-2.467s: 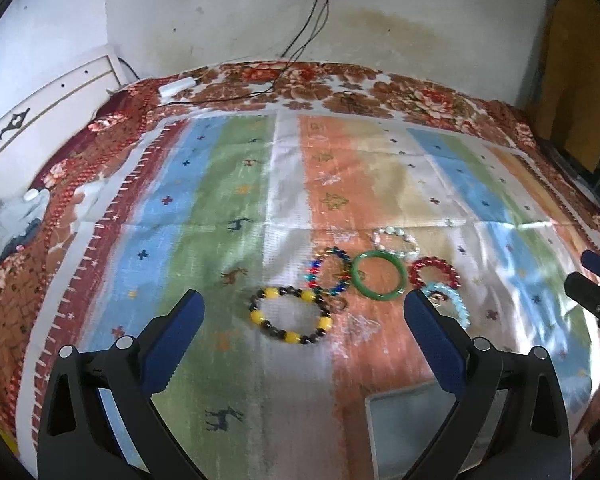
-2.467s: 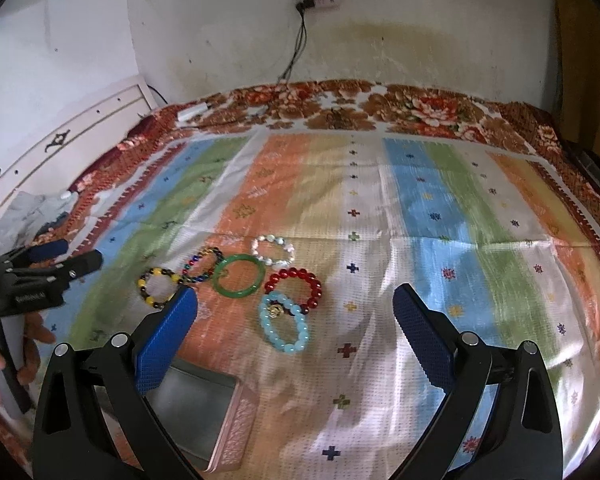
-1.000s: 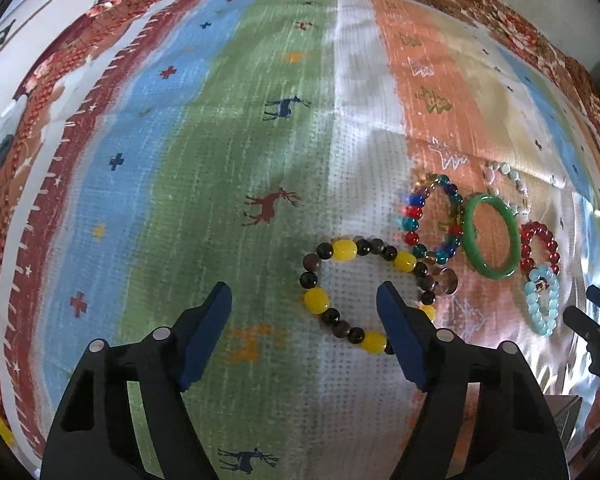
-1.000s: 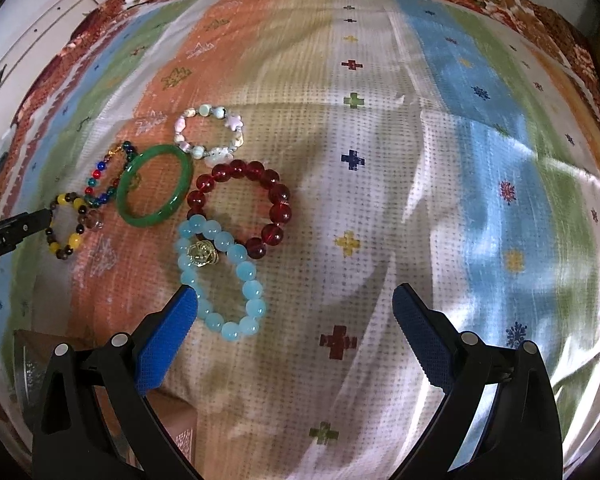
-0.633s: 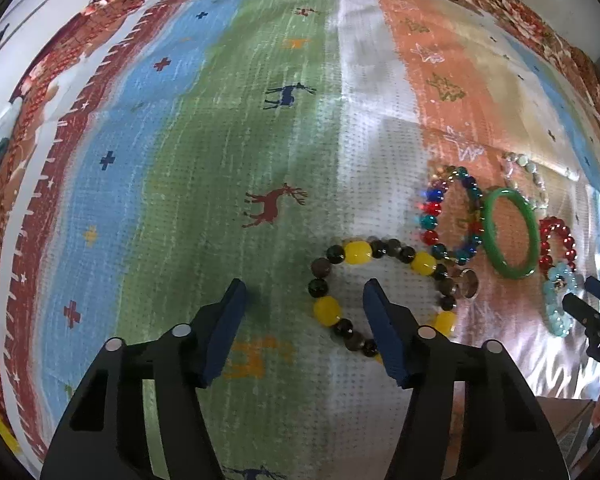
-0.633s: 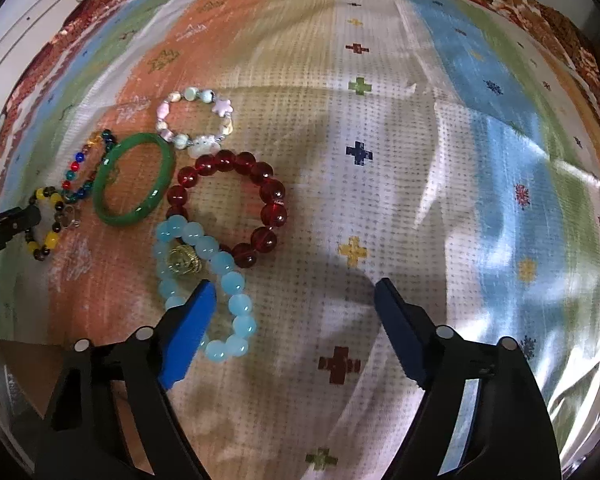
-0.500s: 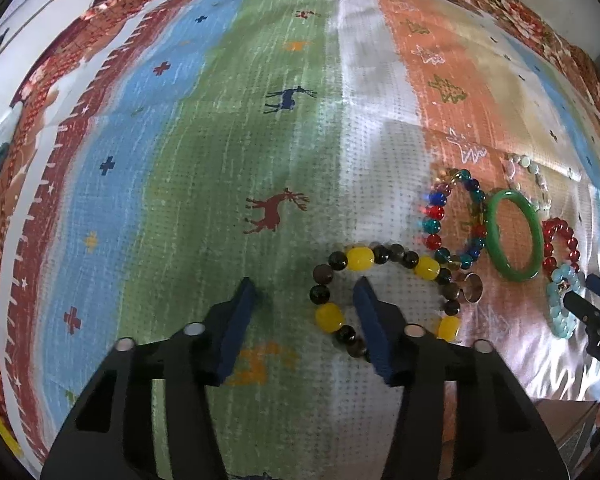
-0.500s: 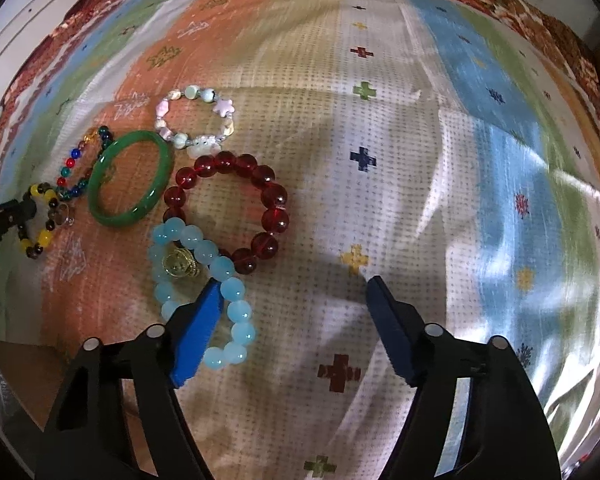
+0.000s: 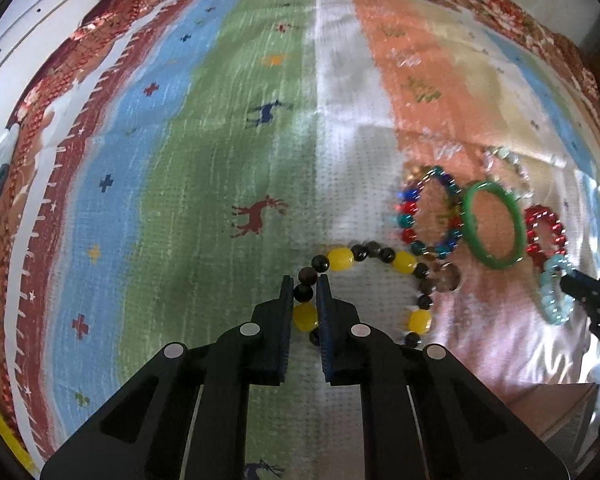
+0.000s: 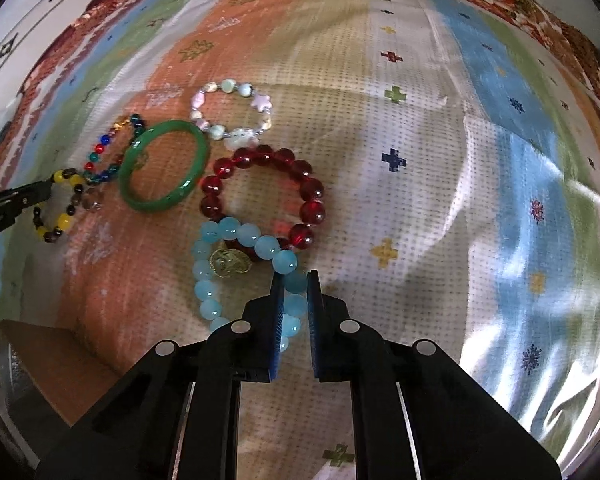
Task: Organize jewelry
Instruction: 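Close left gripper on yellow-black bracelet while right gripper closes on light-blue bracelet, then lift and carry both held bracelets over the silver tin box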
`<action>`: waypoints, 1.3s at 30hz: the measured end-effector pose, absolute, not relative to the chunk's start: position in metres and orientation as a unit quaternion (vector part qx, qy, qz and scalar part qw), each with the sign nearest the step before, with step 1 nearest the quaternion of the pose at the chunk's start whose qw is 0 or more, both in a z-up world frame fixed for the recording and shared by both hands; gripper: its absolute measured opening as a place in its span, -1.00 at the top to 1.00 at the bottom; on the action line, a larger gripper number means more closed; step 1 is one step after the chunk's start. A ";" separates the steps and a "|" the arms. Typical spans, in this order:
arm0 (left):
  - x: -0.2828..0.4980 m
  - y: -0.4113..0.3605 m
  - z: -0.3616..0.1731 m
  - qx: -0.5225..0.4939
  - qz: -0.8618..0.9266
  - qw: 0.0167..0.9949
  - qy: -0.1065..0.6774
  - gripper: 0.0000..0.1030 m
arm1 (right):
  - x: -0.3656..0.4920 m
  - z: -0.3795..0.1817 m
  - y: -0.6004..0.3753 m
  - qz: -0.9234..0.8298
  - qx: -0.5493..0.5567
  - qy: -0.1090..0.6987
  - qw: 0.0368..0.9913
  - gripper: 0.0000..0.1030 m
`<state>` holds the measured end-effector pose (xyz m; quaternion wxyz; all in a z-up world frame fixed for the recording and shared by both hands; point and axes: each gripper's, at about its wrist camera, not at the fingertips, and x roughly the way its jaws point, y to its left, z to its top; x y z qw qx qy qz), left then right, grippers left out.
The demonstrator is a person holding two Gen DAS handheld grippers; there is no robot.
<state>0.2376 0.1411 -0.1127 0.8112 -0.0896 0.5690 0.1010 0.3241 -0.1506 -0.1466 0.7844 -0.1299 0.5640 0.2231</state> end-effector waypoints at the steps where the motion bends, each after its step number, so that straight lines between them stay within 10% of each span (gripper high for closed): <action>1: 0.237 0.141 -0.110 -0.092 0.100 0.813 0.566 0.79 | 0.323 -0.144 -0.151 0.226 -0.127 0.562 0.785 0.77; 39: 0.198 0.112 -0.032 -0.125 0.070 0.873 0.465 0.80 | 0.268 -0.063 -0.147 0.281 -0.096 0.462 0.836 0.77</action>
